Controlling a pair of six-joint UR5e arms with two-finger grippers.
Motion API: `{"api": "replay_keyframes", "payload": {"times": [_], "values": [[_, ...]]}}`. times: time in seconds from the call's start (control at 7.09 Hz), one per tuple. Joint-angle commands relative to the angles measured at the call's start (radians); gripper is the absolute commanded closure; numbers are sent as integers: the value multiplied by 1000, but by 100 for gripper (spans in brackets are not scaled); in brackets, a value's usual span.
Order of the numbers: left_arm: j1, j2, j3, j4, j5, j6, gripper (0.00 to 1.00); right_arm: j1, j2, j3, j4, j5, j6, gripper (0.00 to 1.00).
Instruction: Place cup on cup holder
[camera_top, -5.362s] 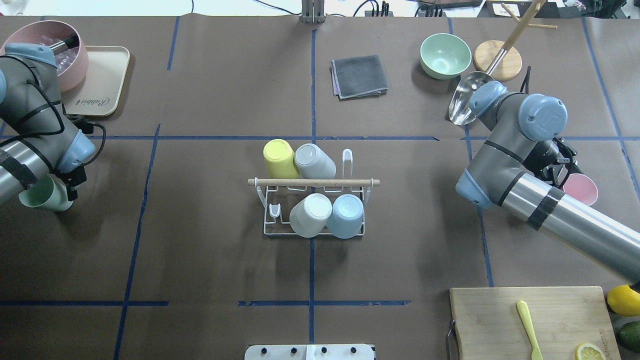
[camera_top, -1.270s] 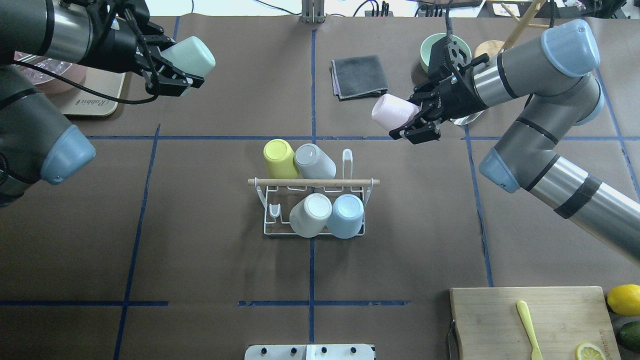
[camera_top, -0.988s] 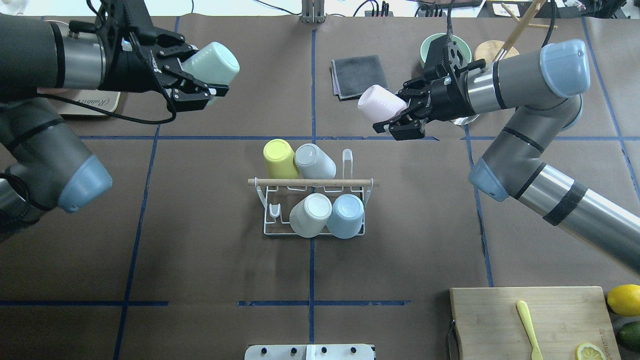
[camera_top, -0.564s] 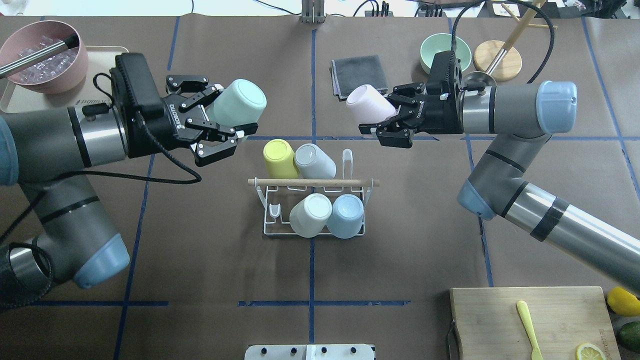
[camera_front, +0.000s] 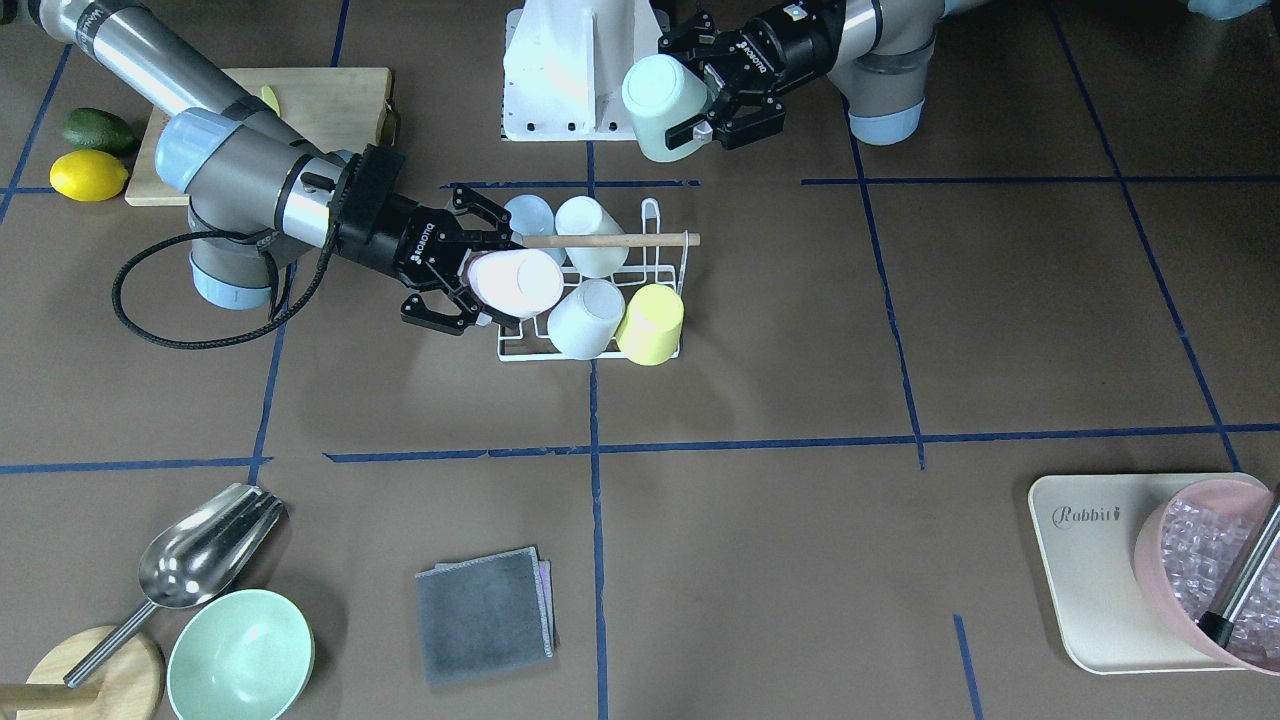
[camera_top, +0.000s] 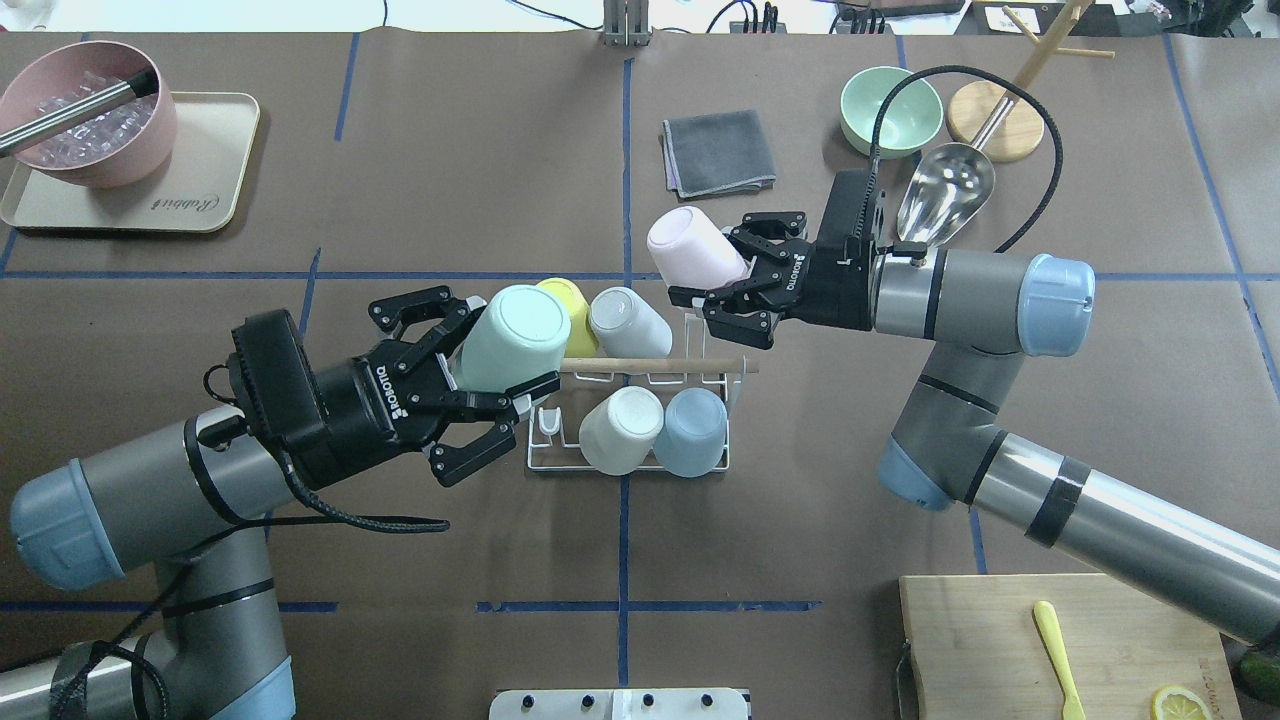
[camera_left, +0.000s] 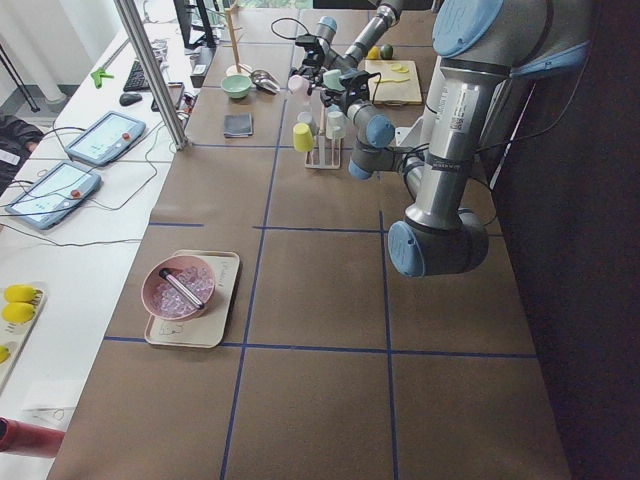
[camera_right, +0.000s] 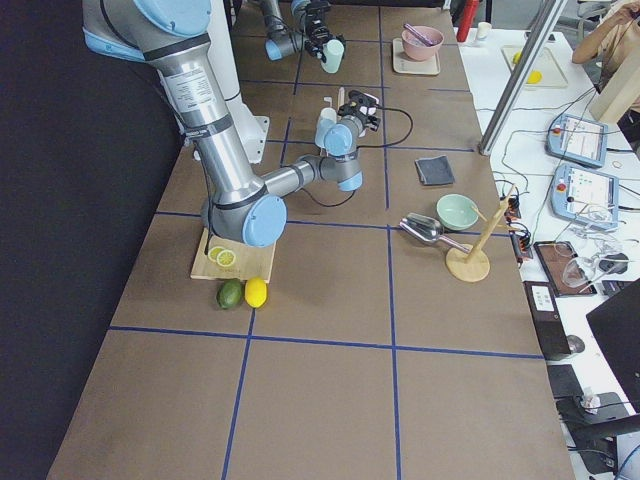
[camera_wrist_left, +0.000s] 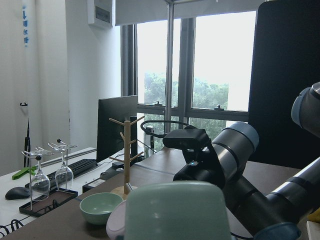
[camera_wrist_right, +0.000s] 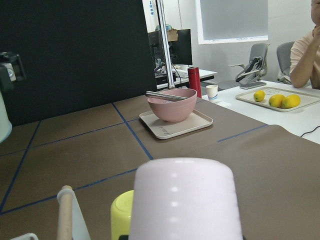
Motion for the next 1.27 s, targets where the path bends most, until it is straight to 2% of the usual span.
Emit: {"api": "replay_keyframes", "payload": {"times": [0.0,0.14,1.13], "values": [[30,-22,87,-68,25,55,95,-15,-1,0,15,-30,-28,96],[31,-36,110,-68,23,92,95,-35,2,1,15,-64,-33,96],[34,-68,247,-76,23,94,94,-57,-9,-2,14,-70,-60,91]]}}
